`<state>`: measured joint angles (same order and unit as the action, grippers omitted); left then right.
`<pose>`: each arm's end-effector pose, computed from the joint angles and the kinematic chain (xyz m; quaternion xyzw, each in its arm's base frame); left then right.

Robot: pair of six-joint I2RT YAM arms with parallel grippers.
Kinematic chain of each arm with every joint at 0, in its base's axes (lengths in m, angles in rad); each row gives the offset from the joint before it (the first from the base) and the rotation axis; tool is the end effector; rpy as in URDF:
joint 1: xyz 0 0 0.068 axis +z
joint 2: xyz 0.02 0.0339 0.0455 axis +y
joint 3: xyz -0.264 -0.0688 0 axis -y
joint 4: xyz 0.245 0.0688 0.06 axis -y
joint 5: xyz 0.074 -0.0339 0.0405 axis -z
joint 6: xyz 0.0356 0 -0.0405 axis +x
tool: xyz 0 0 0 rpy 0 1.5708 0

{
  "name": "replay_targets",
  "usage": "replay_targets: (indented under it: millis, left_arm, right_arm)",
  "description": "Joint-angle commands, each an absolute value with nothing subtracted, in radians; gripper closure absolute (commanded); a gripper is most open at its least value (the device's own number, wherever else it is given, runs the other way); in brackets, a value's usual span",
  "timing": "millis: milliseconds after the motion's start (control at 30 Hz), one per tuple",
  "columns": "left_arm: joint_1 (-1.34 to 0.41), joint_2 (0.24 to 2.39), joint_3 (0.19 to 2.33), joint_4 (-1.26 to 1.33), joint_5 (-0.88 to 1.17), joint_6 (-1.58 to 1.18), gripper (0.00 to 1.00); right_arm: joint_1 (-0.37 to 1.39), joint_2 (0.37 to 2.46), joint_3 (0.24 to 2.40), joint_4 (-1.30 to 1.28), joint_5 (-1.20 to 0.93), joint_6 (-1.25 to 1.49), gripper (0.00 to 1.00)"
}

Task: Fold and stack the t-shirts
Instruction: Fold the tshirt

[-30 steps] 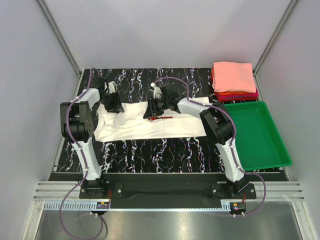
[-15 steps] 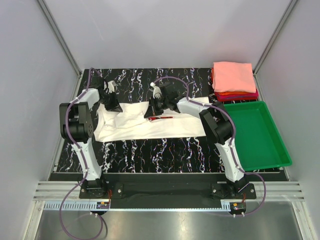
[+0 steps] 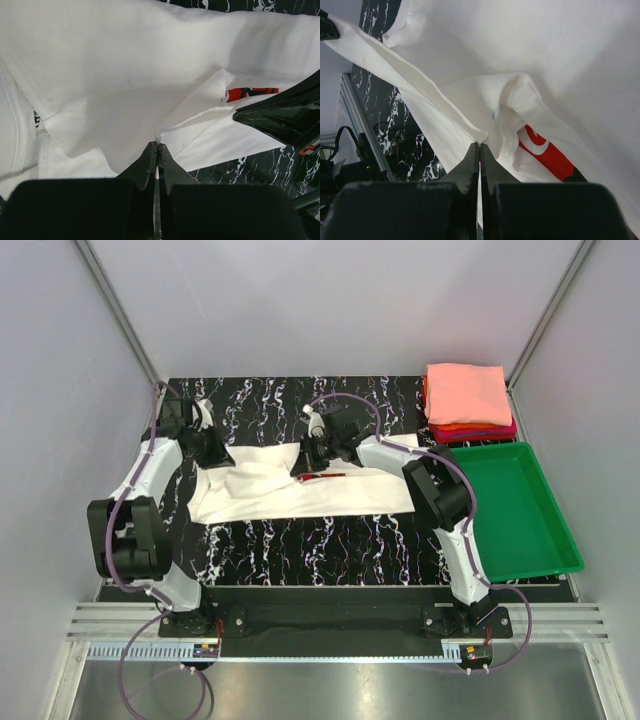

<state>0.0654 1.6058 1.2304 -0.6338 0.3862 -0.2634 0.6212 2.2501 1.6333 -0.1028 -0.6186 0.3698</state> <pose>0.3363 0.0086 0.2528 -0.1019 0.9390 -0.2104 0.2524 0.3929 0.3066 0.1582 -0.2334 0.8450 0.4309 0.2142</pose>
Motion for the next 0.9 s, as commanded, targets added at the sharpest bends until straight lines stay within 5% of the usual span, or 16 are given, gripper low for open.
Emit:
replay_targets:
  millis: [0,633,867]
  left_arm:
    - [0.057,1.523,1.184,-0.603,0.351,-0.331,1.00]
    - [0.035,1.204,0.816,-0.489,0.328,-0.468,1.00]
    - [0.035,1.170,0.770,-0.503,0.322,-0.480,1.00]
  right_arm:
    - [0.634,2.138,1.626,-0.071,-0.597,0.360,1.00]
    - [0.635,2.109,1.560,-0.063,-0.696,0.342,0.94]
    - [0.641,2.095,1.503,-0.060,-0.721,0.330,0.61]
